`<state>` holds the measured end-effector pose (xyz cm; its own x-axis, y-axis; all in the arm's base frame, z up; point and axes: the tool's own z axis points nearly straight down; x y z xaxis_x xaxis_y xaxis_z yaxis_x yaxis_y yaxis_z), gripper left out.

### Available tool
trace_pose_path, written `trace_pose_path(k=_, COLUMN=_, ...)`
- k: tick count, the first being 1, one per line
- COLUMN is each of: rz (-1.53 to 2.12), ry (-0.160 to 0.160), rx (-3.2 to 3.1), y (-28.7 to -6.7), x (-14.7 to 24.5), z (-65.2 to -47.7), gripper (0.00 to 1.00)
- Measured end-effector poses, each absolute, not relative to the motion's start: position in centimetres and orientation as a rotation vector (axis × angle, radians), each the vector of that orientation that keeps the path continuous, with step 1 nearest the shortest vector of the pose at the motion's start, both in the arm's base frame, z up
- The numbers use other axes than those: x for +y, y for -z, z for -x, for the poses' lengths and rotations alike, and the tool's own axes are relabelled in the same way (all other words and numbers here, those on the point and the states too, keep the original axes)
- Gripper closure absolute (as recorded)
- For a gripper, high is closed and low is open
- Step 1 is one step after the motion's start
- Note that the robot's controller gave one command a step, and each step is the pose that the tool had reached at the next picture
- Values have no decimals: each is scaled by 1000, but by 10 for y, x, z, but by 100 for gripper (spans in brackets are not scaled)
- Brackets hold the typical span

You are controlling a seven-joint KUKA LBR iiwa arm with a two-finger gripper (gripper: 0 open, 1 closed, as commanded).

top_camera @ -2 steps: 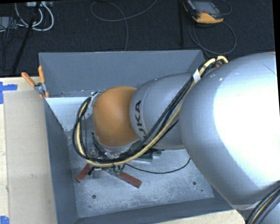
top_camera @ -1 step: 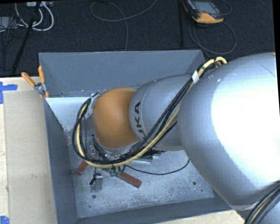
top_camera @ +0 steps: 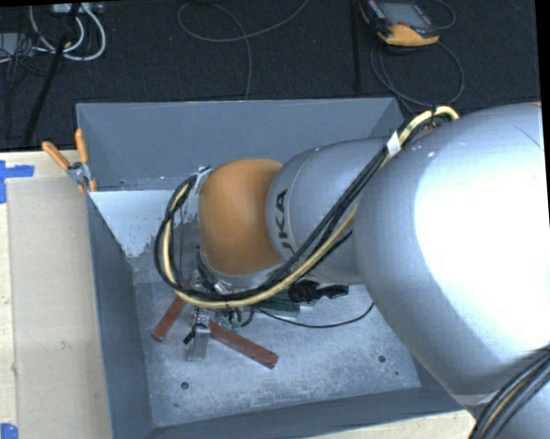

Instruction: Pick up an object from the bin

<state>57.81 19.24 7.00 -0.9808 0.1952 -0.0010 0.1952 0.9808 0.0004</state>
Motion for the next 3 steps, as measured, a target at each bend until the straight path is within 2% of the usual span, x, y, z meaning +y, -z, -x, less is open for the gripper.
trace_pose_path(k=1, rz=-311, ry=4, rx=3130, y=-77, x=173, z=-563, gripper=0)
trace_pose_path(k=2, rz=-317, ry=1, rx=3128, y=-77, x=173, z=-564, gripper=100)
trace_pose_path(k=3, rz=-200, ry=-4, rx=3128, y=-212, x=176, z=-553, gripper=100)
